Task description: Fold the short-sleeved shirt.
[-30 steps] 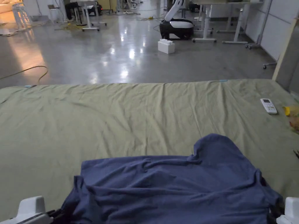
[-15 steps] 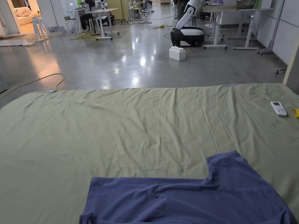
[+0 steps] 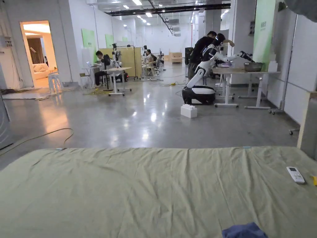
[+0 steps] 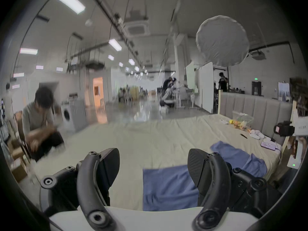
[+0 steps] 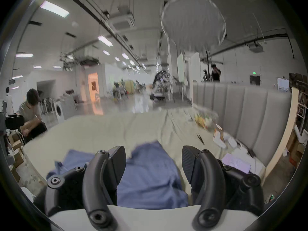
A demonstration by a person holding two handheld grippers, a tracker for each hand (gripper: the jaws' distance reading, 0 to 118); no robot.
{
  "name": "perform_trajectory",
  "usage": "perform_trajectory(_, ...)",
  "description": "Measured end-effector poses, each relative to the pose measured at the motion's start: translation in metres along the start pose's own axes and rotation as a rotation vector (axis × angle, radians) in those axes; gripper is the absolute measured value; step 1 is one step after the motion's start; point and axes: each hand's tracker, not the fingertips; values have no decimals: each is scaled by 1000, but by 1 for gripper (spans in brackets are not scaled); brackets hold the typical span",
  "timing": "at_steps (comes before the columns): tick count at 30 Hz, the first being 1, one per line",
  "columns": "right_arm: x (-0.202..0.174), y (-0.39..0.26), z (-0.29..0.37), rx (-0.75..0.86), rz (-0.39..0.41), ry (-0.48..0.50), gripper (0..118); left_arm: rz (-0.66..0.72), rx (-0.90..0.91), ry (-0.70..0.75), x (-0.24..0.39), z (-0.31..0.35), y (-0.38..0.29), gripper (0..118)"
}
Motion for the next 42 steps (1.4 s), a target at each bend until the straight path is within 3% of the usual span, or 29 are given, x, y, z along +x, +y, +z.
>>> perform_trajectory(3, -23, 25, 21, 95, 49, 33, 73, -114, 45, 66, 19, 32, 20, 85)
perform_trajectory(5, -33, 37, 34, 161, 129, 54, 73, -115, 74, 101, 26, 51, 24, 85)
perform_trajectory(8, -42, 44, 46, 142, 101, 80, 69, -127, 90, 90, 32, 66, 26, 81)
perform_trajectory(9, -44, 44, 50, 158, 72, 90, 65, -138, 99, 96, 34, 70, 26, 74)
perform_trajectory(11, -47, 45, 56, 168, 72, 111, 45, -150, 111, 86, 35, 74, 27, 41)
perform_trajectory(12, -50, 45, 58, 164, 77, 106, 32, -136, 117, 70, 35, 76, 29, 19)
perform_trajectory(13, -52, 45, 59, 155, 80, 91, 13, -122, 119, 58, 35, 77, 30, 8)
perform_trajectory(14, -54, 47, 62, 187, 113, 82, 7, -96, 128, 50, 35, 77, 32, 8)
perform_trajectory(18, -57, 44, 64, 125, 41, 120, 0, -18, 139, 28, 33, 80, 38, 1)
perform_trajectory(19, -59, 47, 66, 173, 85, 127, 0, -7, 136, 26, 31, 79, 38, 1)
perform_trajectory(21, -59, 46, 63, 129, 44, 126, 0, 31, 130, 18, 27, 78, 39, 1)
perform_trajectory(22, -61, 50, 64, 185, 96, 130, 0, 36, 122, 12, 28, 77, 39, 1)
perform_trajectory(24, -61, 49, 62, 129, 55, 132, 0, 36, 122, 19, 26, 77, 38, 1)
perform_trajectory(26, -63, 55, 63, 199, 117, 138, 0, 45, 111, 18, 26, 78, 38, 1)
perform_trajectory(27, -61, 52, 61, 137, 64, 143, 0, 51, 113, 15, 23, 78, 37, 1)
perform_trajectory(32, -58, 49, 53, 133, 65, 152, 0, 89, 55, -10, 17, 59, 35, 1)
perform_trajectory(36, -56, 36, 41, 118, 46, 156, 0, 136, -71, -27, 15, 0, 8, 1)
perform_trajectory(38, -53, 23, 32, 27, -35, 168, 0, 198, -184, -90, 15, -37, -17, 1)
perform_trajectory(39, -51, 18, 28, 6, -31, 175, 0, 212, -254, -132, 12, -60, -29, 6)
perform_trajectory(42, -48, 7, 21, -43, 67, 144, 0, 186, -342, -140, 10, -121, -53, 62)
